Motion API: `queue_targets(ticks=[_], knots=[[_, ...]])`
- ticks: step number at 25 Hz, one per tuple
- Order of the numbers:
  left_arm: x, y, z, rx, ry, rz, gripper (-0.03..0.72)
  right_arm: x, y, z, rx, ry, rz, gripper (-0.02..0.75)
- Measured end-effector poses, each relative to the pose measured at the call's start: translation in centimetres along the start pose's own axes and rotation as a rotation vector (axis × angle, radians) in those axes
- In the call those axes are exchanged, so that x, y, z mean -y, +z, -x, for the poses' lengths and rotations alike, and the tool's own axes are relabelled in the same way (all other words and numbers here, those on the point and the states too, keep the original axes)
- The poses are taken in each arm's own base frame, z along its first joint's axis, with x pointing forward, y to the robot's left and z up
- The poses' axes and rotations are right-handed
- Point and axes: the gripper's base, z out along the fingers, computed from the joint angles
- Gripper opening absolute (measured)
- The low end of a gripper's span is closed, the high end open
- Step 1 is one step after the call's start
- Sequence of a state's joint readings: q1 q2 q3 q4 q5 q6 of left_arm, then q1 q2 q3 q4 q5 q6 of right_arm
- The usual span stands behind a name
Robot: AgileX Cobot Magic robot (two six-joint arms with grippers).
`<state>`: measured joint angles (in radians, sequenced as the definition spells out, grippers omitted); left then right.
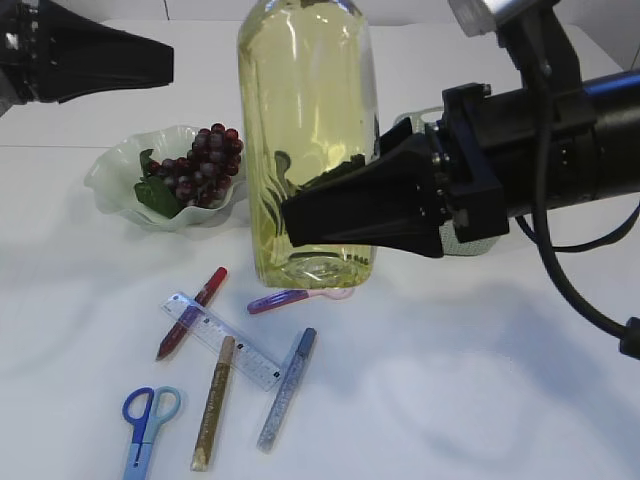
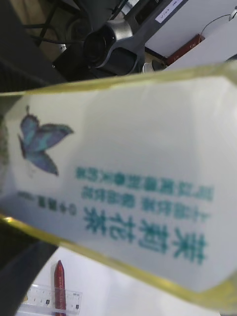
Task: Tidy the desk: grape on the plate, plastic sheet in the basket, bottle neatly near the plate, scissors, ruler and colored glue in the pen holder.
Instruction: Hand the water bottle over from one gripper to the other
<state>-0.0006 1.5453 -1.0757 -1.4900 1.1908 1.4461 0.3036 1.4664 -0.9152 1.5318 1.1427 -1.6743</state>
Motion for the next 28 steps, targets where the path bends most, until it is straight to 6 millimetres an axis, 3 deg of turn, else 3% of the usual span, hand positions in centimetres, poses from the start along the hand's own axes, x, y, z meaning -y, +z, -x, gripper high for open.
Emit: queue_targets(ticks=[6, 9, 21, 28], knots=[[-2.8, 1.2, -1.6, -0.008, -0.073, -0.001, 0.368, 0.0, 0.0, 0.0, 0.000, -0.004, 0.000, 0.450], [-2.9, 1.4, -1.7, -0.010, -0.112, 0.001, 0.363, 0.0, 0.0, 0.0, 0.000, -0.007, 0.000, 0.450], [1.0, 0.6, 0.4, 0.009, -0.086, -0.021, 0.363, 0.5, 0.0, -0.1, -0.006, -0.007, -0.040, 0.450], [1.4, 0.4, 0.5, 0.005, -0.083, -0.021, 0.407, 2.8, 0.8, -2.1, -0.037, 0.086, -0.030, 0.450]])
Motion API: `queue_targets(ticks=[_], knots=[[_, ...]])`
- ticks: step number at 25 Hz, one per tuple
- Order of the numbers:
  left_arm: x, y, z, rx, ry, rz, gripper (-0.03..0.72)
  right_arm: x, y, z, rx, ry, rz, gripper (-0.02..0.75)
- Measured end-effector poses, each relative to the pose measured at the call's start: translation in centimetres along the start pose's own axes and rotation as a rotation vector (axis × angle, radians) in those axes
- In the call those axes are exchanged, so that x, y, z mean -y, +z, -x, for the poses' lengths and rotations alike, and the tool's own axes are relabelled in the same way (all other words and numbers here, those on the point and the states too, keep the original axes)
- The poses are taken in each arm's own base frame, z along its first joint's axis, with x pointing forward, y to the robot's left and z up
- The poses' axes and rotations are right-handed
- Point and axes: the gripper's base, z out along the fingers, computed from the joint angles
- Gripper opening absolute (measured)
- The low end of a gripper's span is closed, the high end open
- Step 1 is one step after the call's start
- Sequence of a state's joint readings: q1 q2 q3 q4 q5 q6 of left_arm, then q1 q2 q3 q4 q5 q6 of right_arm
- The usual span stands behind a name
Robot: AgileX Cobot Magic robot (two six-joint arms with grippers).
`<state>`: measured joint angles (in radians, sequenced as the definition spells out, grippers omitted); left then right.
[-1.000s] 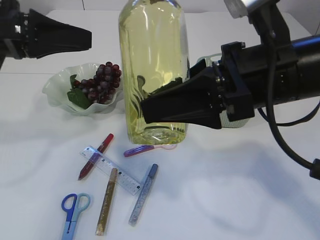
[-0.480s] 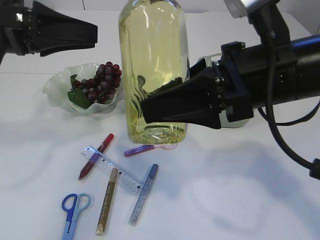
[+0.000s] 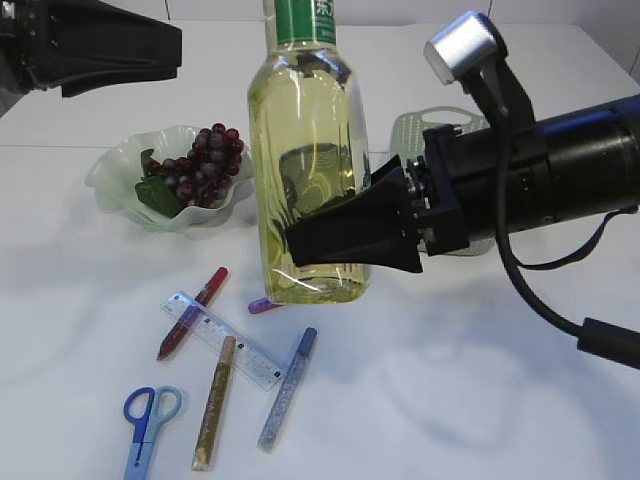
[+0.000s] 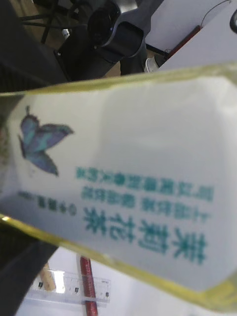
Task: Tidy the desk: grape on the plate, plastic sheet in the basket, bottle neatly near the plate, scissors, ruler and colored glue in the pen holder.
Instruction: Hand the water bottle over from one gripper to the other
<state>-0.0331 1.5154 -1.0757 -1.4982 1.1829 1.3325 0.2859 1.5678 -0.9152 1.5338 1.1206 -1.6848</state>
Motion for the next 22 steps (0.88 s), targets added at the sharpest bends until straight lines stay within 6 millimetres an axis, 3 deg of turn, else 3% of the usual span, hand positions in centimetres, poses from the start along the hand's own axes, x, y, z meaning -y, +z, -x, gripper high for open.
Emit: queue_targets(ticks=[3, 11, 19, 22], knots=[[0.0, 0.1, 0.0, -0.003, -0.005, -0.002, 0.414, 0.9, 0.3, 0.1, -0.005, 0.006, -0.003, 0.450], [1.1, 1.4, -0.1, -0.004, -0.010, -0.055, 0.494, 2.5, 0.7, 2.6, 0.025, -0.058, -0.005, 0.450], [2.1, 2.4, 0.0, 0.011, -0.020, -0.103, 0.604, 2.8, 0.8, 2.7, 0.024, -0.053, -0.004, 0.450], [2.0, 2.9, -0.2, 0.006, -0.034, -0.116, 0.611, 2.8, 0.8, 2.7, 0.024, -0.049, -0.002, 0.450]])
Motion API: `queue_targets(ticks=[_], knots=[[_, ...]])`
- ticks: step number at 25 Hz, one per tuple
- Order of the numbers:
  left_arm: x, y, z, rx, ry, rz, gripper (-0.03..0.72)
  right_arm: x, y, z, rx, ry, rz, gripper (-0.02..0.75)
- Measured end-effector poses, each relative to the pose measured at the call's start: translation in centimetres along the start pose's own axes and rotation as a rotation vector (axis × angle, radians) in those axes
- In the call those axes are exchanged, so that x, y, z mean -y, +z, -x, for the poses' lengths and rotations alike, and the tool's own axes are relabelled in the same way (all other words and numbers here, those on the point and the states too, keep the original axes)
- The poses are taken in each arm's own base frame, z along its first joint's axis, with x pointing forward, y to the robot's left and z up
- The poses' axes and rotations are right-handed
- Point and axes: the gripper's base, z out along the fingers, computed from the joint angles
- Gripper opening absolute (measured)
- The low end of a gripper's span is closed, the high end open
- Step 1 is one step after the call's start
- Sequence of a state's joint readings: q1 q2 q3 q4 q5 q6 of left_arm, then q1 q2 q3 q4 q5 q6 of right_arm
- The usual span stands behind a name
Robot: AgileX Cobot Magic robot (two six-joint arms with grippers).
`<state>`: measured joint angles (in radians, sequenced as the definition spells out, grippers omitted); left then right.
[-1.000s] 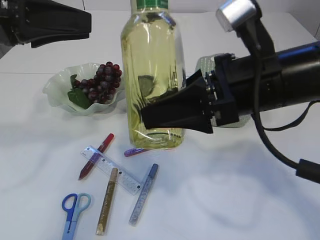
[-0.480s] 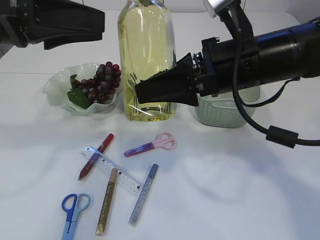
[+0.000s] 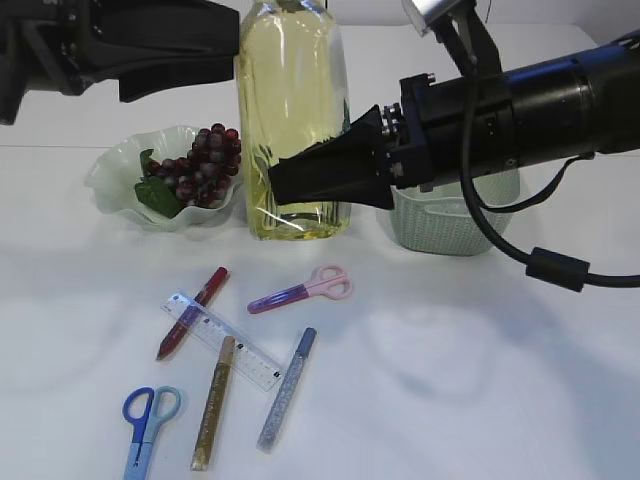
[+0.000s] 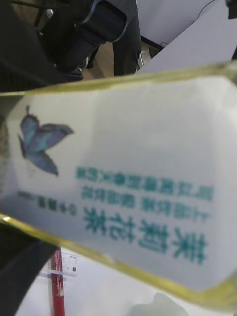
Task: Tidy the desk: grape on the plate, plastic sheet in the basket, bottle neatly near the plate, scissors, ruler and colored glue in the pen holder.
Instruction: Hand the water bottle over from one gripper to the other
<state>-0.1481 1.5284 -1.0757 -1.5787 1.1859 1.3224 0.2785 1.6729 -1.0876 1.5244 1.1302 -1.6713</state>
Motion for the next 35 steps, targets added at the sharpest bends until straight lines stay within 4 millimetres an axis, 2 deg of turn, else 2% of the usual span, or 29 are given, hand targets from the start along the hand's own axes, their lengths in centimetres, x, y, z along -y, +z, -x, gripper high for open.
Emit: queue_targets(ticks=[13, 21, 29, 35], knots=[[-0.4, 0.3, -0.2, 0.001, -0.017, -0.005, 0.552, 0.0, 0.0, 0.0, 0.000, 0.015, 0.002, 0.450], [-0.4, 0.3, -0.2, -0.003, 0.015, -0.005, 0.547, 0.0, 0.0, 0.0, -0.002, 0.015, 0.002, 0.450], [-2.3, 1.0, -1.0, -0.019, -0.021, 0.003, 0.538, 0.0, 0.0, 0.0, -0.005, 0.015, 0.004, 0.450], [-1.9, 1.6, -1.2, -0.022, -0.024, -0.016, 0.530, 0.0, 0.0, 0.0, -0.005, 0.017, 0.004, 0.450]])
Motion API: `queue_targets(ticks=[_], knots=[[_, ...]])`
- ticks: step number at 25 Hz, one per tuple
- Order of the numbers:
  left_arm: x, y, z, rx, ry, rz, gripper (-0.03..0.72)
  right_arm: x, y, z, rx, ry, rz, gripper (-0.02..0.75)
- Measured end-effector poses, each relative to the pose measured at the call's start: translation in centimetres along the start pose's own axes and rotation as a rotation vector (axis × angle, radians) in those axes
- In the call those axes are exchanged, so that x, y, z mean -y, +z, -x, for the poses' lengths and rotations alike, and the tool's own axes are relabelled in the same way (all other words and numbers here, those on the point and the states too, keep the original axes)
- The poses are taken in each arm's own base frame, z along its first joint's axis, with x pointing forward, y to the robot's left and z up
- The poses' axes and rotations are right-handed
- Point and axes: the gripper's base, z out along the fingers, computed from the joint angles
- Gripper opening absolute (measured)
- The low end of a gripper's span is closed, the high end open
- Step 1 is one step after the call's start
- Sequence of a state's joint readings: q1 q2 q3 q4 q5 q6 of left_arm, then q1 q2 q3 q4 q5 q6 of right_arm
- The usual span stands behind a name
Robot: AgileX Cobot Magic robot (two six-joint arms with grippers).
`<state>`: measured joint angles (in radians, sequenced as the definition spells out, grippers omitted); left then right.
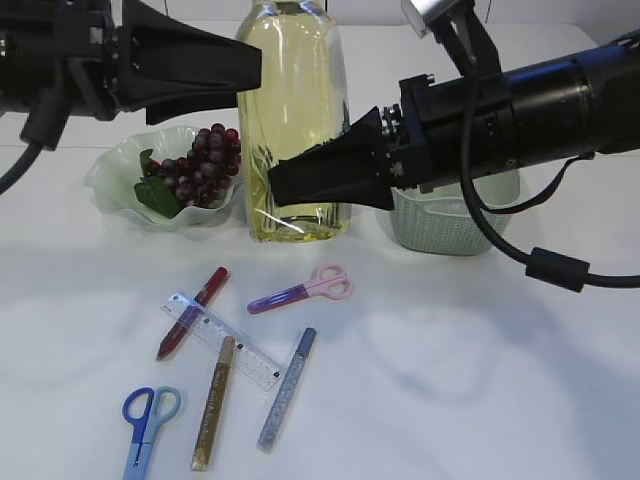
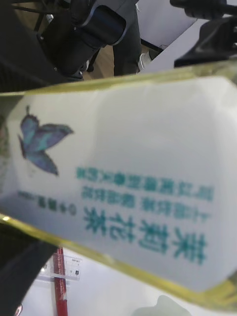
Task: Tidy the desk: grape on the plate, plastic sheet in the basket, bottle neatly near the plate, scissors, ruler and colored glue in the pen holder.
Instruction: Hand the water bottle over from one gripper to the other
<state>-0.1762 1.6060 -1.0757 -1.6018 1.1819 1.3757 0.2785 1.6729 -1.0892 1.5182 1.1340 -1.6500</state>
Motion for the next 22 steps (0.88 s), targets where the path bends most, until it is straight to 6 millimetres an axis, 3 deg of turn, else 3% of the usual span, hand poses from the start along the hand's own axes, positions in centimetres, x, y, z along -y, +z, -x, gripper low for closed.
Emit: queue_targets(ticks=[12, 17, 22], knots=[[0.2, 0.5, 0.0, 0.006, 0.000, 0.002, 0.535, -0.1, 0.0, 0.0, 0.001, 0.000, 0.007, 0.450], [0.2, 0.7, 0.1, 0.022, -0.011, -0.008, 0.644, -0.1, 0.0, 0.0, 0.001, 0.000, 0.007, 0.450], [0.3, 1.3, -0.1, 0.022, -0.017, -0.017, 0.663, -0.1, 0.0, 0.0, -0.004, -0.002, 0.013, 0.450]])
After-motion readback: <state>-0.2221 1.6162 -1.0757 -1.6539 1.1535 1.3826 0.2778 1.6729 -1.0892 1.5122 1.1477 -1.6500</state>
